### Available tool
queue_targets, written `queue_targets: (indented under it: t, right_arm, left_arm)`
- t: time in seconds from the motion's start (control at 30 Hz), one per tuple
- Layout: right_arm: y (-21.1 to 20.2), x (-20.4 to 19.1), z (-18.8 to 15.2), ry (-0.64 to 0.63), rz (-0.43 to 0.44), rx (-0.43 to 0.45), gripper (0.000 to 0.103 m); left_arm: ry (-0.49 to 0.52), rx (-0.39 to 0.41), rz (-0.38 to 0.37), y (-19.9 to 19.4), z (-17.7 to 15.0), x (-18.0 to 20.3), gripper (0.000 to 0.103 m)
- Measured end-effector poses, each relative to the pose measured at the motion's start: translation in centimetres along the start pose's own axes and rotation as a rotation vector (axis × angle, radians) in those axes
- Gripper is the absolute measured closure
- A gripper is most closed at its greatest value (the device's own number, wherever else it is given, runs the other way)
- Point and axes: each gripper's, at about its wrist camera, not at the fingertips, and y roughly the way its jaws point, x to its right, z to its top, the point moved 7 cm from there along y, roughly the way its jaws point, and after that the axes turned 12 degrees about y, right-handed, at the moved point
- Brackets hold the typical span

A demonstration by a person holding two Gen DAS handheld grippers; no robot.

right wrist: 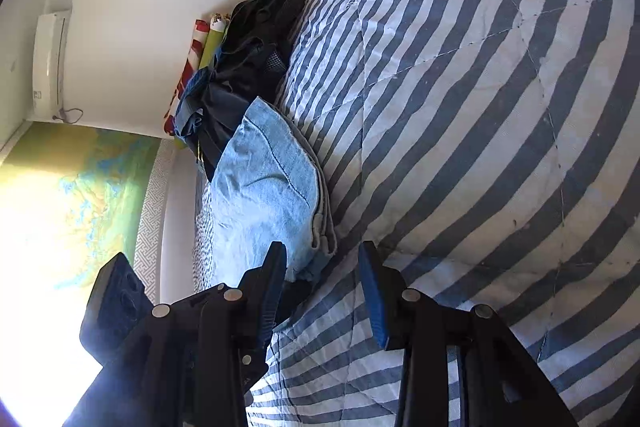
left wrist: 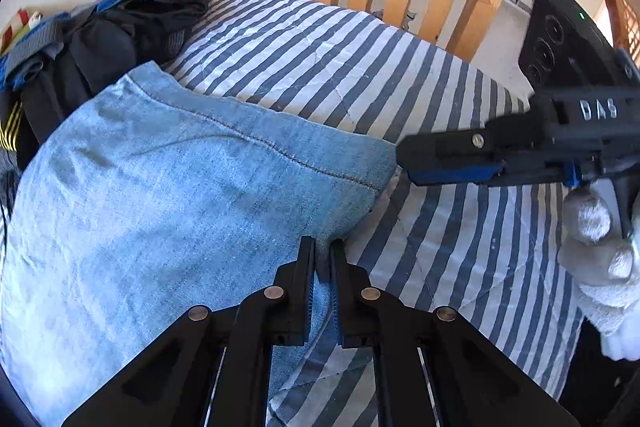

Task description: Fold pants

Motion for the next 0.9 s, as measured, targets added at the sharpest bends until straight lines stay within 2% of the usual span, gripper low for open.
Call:
queue_targets:
  t: [0.03, 0.1, 0.3, 0.43, 0.47, 0.5, 0.63, 0.8, 0.9]
  right_arm:
    - [-0.1, 0.0, -0.1, -0.018, -0.017, 0.004, 0.071]
    - [0.2, 0.0, -0.3, -0.039, -0.036, 0.002, 0.078]
    - [1.8, -0.2, -0.1, -0.016, -0.028, -0.017, 0.078]
    - [2.1, -0.6, -0.1, -0.020, -0.014, -0.018, 0.079]
    - [2.1, -0.7, -0.2, -0.040, -0.038, -0.006, 0.086]
    - [2.1, -0.7, -0.2, -0.053, -0.061, 0.004, 0.096]
    - [2.2, 0.1, -0.1, -0.016, -0.045, 0.002, 0.097]
    - [1.9, -0.1, -0.3, -0.023, -0.029, 0.004, 0.098]
    - [2.0, 0.0, -0.2, -0.013, -0.020, 0.003, 0.098]
  left_arm:
    - [-0.025, 0.004, -0.017, -0.1, 0.0, -0.3, 0.095]
    - [-0.023, 0.008, -0.005, -0.3, 0.0, -0.5, 0.095]
    - [0.032, -0.007, -0.013, -0.7, -0.4, 0.7, 0.090]
    - [0.064, -0.023, 0.042, -0.6, -0.6, 0.7, 0.091]
    - [0.077, -0.025, 0.049, -0.6, -0.8, 0.8, 0.097]
    - [0.092, -0.029, 0.054, -0.6, -0.9, 1.0, 0.098]
    - [0.172, -0.034, 0.113, -1.0, -1.2, 2.0, 0.099]
    - [0.188, -0.032, 0.109, -2.0, -1.1, 1.9, 0.099]
    - [0.164, -0.024, 0.084, -2.3, -0.9, 1.6, 0.100]
